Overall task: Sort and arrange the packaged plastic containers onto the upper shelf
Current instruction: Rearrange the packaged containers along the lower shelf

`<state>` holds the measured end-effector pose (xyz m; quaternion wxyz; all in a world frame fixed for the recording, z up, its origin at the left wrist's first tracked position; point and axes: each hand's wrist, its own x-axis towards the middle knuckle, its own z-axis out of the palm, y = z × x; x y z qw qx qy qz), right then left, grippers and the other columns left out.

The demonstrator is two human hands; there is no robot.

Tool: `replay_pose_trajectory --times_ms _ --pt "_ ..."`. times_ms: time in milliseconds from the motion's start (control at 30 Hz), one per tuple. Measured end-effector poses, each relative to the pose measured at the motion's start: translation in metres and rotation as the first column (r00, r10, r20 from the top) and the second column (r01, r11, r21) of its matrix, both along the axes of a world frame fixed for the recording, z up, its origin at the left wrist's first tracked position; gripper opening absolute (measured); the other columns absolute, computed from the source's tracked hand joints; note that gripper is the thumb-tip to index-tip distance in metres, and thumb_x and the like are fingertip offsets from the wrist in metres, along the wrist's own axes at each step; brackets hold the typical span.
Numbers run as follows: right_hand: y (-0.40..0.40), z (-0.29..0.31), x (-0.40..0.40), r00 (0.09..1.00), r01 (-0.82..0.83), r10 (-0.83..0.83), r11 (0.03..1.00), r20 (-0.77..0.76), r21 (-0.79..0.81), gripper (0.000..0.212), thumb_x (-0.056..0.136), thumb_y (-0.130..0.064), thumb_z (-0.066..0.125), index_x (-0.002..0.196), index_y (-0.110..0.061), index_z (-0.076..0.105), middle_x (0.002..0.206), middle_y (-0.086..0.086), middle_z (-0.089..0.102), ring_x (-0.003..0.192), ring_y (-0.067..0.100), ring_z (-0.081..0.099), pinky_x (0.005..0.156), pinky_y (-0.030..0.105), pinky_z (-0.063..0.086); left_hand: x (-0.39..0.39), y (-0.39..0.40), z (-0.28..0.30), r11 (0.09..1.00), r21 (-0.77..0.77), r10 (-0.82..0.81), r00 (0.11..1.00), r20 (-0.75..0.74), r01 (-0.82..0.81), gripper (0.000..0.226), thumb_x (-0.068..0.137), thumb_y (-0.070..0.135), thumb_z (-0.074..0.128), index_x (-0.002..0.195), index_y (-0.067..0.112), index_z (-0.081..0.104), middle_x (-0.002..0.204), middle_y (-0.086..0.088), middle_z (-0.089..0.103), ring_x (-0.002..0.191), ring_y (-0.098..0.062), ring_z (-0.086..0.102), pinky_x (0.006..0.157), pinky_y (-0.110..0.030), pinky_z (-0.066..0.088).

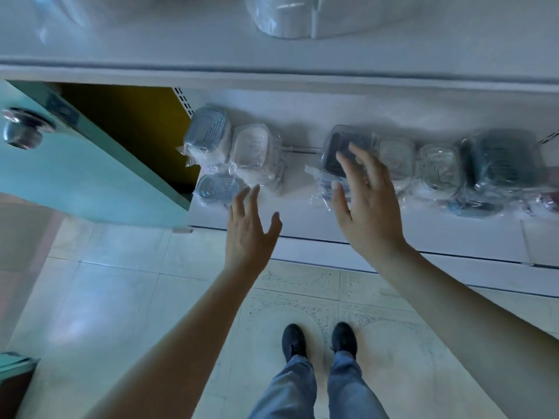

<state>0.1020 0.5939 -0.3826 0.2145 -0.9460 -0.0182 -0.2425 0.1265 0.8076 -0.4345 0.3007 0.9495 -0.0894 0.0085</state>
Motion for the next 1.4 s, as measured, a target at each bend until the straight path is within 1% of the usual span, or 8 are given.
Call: replay_pose_trajectory --times_ms 300,633,767,867,967,1100,1267,1400 --pt "0.036 0.140 -0.040 0.898 -0.325 0.373 0.920 0.233 -0.221 0.036 0.099 -0.014 0.050 0.128 0.002 0.063 0.126 0.019 0.063 0.109 0.035 0.063 0.096 0.040 0.049 -0.061 -0.004 0.116 0.961 -0.195 -0.157 0.968 0.194 0.195 0.047 0.096 0.025 0.061 0.140 0.019 0.048 0.137 0.004 0.049 0.113 -0.015 0.056 0.082 -0.036 0.057" --pt "-0.027 0.285 -0.015 0.850 0.055 -0.005 0.995 0.526 -0.079 0.035 0.098 -0.014 0.051 0.129 -0.001 0.059 0.128 0.015 0.058 0.117 0.028 0.054 0.102 0.036 0.045 -0.031 -0.035 0.263 0.904 -0.287 -0.112 0.824 0.555 0.316 0.034 0.094 0.020 0.059 0.129 0.018 0.057 0.122 0.004 0.053 0.103 -0.009 0.058 0.082 -0.023 0.052" --pt "-0.071 0.296 0.003 0.867 0.216 -0.256 0.966 0.429 0.141 0.040 0.091 -0.017 0.057 0.130 -0.007 0.055 0.134 0.012 0.049 0.115 0.029 0.053 0.092 0.037 0.050 -0.010 -0.058 0.280 0.938 -0.282 -0.007 0.823 0.568 0.202 0.036 0.089 0.015 0.065 0.124 0.015 0.060 0.123 -0.003 0.052 0.111 -0.020 0.052 0.082 -0.027 0.048" --pt "-0.097 0.283 0.017 0.903 0.309 -0.362 0.921 0.232 0.236 0.047 0.091 -0.024 0.062 0.135 -0.012 0.053 0.141 0.014 0.043 0.118 0.035 0.050 0.094 0.037 0.047 0.012 -0.073 0.278 0.974 -0.175 -0.024 0.840 0.542 0.141 0.042 0.086 0.021 0.069 0.127 0.015 0.058 0.131 -0.007 0.051 0.121 -0.024 0.046 0.097 -0.041 0.049" --pt "-0.116 0.268 0.033 0.913 0.393 -0.407 0.894 0.023 0.217 0.064 0.091 -0.044 0.064 0.147 -0.023 0.043 0.149 0.013 0.034 0.127 0.041 0.043 0.099 0.043 0.044 0.032 -0.081 0.271 0.999 0.009 -0.040 0.903 0.428 0.040 0.058 0.090 0.041 0.061 0.141 0.016 0.049 0.152 -0.010 0.041 0.141 -0.031 0.031 0.112 -0.049 0.032" --pt "-0.136 0.259 0.057 0.895 0.441 -0.409 0.868 -0.177 0.228 0.083 0.087 -0.063 0.062 0.154 -0.024 0.033 0.161 0.015 0.018 0.143 0.042 0.025 0.111 0.051 0.034 0.050 -0.082 0.272 0.981 0.191 -0.066 0.889 0.452 -0.024 0.076 0.083 0.060 0.045 0.141 0.011 0.051 0.148 -0.010 0.050 0.130 -0.033 0.036 0.101 -0.049 0.038" --pt "-0.159 0.248 0.074 0.918 0.395 -0.360 0.822 -0.165 0.409 0.083 0.075 -0.078 0.057 0.140 -0.027 0.046 0.154 0.009 0.034 0.141 0.037 0.033 0.108 0.042 0.035 0.056 -0.080 0.284 0.989 0.145 -0.089 0.831 0.549 0.010 0.070 0.078 0.072 0.051 0.116 0.017 0.071 0.120 0.003 0.065 0.109 -0.027 0.048 0.086 -0.041 0.037" --pt "-0.167 0.242 0.079 0.928 0.364 -0.362 0.819 -0.094 0.444 0.071 0.079 -0.068 0.065 0.134 -0.024 0.050 0.143 0.001 0.046 0.130 0.030 0.044 0.096 0.029 0.035 0.060 -0.078 0.284 0.992 0.106 -0.110 0.831 0.545 0.061 0.068 0.071 0.078 0.053 0.111 0.026 0.068 0.102 0.010 0.047 0.103 -0.021 0.041 0.084 -0.029 0.023"
